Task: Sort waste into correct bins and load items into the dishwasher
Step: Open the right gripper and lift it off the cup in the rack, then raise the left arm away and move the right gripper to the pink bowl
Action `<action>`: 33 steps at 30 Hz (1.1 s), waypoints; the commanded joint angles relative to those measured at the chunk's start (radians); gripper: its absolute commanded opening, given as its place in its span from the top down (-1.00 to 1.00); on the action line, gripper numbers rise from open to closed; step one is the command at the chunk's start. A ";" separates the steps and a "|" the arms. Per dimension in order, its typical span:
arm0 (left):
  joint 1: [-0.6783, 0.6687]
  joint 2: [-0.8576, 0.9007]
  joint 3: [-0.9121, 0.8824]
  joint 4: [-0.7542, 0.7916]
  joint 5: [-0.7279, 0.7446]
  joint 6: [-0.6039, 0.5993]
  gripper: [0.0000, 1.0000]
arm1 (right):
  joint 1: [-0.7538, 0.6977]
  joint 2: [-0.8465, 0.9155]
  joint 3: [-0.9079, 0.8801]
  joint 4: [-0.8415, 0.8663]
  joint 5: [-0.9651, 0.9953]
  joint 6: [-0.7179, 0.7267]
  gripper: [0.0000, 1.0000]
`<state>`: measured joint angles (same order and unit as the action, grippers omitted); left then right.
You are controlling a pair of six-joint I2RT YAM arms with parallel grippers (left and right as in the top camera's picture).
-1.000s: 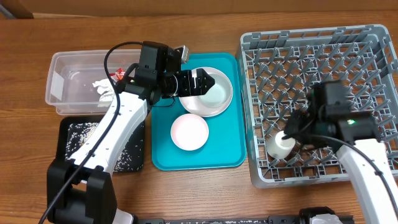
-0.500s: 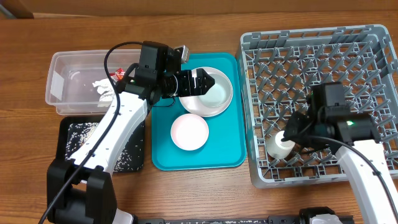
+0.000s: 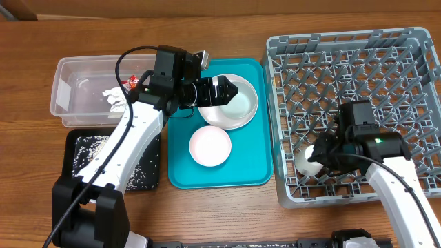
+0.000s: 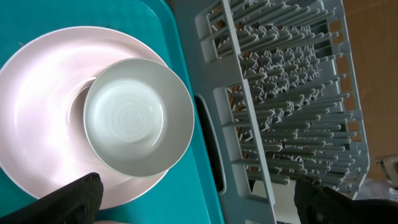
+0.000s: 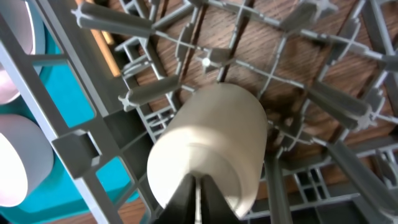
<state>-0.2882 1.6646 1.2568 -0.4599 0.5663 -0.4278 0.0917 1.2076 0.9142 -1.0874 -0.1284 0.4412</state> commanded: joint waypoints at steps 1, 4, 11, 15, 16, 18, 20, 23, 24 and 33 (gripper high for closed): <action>-0.002 -0.003 0.014 0.000 -0.002 -0.010 -1.00 | -0.002 -0.001 0.168 -0.051 -0.066 0.000 0.78; -0.002 -0.003 0.014 0.000 -0.002 -0.010 -1.00 | -0.002 -0.002 0.268 -0.084 -0.125 0.000 0.63; -0.002 -0.003 0.014 0.000 -0.001 -0.010 -1.00 | -0.002 -0.001 0.329 -0.101 -0.323 0.000 -0.31; -0.002 -0.003 0.014 0.000 -0.002 -0.010 -1.00 | -0.002 -0.001 0.329 -0.128 -0.345 0.001 -0.44; -0.002 -0.003 0.014 0.000 -0.001 -0.010 -1.00 | -0.002 -0.001 0.329 -0.134 -0.345 0.001 -0.44; -0.002 -0.003 0.014 0.002 -0.001 -0.015 -1.00 | -0.001 -0.001 0.329 -0.145 -0.345 0.001 -0.44; -0.002 -0.003 0.014 0.000 -0.001 -0.014 -1.00 | -0.001 -0.001 0.329 -0.149 -0.345 0.001 -0.44; -0.002 -0.003 0.014 0.000 -0.001 -0.014 -1.00 | -0.001 -0.001 0.329 -0.143 -0.345 0.000 -0.44; -0.002 -0.003 0.014 0.000 -0.001 -0.014 -1.00 | -0.001 -0.001 0.329 -0.141 -0.344 -0.001 -0.41; 0.068 -0.015 0.027 0.093 0.016 -0.083 -1.00 | 0.119 0.002 0.328 -0.040 -0.340 -0.061 -0.22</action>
<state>-0.2718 1.6646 1.2572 -0.3855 0.5571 -0.4583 0.1417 1.2129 1.2282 -1.1656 -0.4648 0.4088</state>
